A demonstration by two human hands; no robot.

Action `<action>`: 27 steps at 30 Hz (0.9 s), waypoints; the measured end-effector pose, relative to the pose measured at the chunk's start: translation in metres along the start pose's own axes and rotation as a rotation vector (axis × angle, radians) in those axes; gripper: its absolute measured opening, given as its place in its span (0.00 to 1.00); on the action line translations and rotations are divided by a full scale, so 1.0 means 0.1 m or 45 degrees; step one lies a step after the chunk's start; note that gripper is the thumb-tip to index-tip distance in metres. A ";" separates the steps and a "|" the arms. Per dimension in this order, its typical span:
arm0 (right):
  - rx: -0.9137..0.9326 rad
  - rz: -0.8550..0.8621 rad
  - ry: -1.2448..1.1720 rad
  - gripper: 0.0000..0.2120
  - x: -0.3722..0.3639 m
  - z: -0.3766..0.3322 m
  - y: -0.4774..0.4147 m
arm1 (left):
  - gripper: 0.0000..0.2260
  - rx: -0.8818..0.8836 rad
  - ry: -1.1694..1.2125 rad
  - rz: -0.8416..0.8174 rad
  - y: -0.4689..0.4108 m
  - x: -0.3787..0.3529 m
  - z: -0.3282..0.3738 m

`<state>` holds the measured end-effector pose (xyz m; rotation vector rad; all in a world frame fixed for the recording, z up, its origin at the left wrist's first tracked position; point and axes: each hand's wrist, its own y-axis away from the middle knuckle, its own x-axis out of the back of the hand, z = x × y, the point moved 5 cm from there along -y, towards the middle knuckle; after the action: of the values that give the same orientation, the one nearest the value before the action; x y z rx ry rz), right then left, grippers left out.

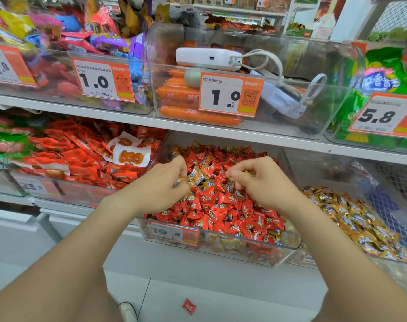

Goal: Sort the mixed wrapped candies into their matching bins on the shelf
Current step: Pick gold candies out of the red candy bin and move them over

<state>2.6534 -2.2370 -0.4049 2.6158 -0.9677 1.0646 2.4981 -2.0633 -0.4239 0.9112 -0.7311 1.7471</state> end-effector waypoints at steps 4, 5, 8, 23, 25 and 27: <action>-0.022 0.035 0.392 0.09 0.13 0.09 -0.01 | 0.06 -0.046 0.014 0.012 -0.05 -0.01 0.03; -0.014 0.031 0.460 0.09 0.14 0.12 0.00 | 0.09 -0.058 -0.008 0.027 -0.08 -0.01 0.02; 0.026 0.047 0.600 0.05 0.13 0.17 0.00 | 0.15 -0.068 -0.110 0.026 -0.14 -0.03 0.00; 0.168 0.131 0.774 0.05 -0.10 0.12 -0.19 | 0.45 0.057 -0.247 -0.085 -0.29 -0.23 -0.20; 0.139 0.143 0.711 0.05 -0.05 0.13 -0.20 | 0.45 0.041 -0.237 -0.073 -0.35 -0.26 -0.23; 0.115 0.142 0.656 0.09 -0.02 0.15 -0.18 | 0.45 0.005 -0.234 -0.043 -0.41 -0.29 -0.21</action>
<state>2.6718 -2.2271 -0.4154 2.1823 -0.9583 1.7272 2.5377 -2.0472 -0.4575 1.0911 -0.8263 1.6499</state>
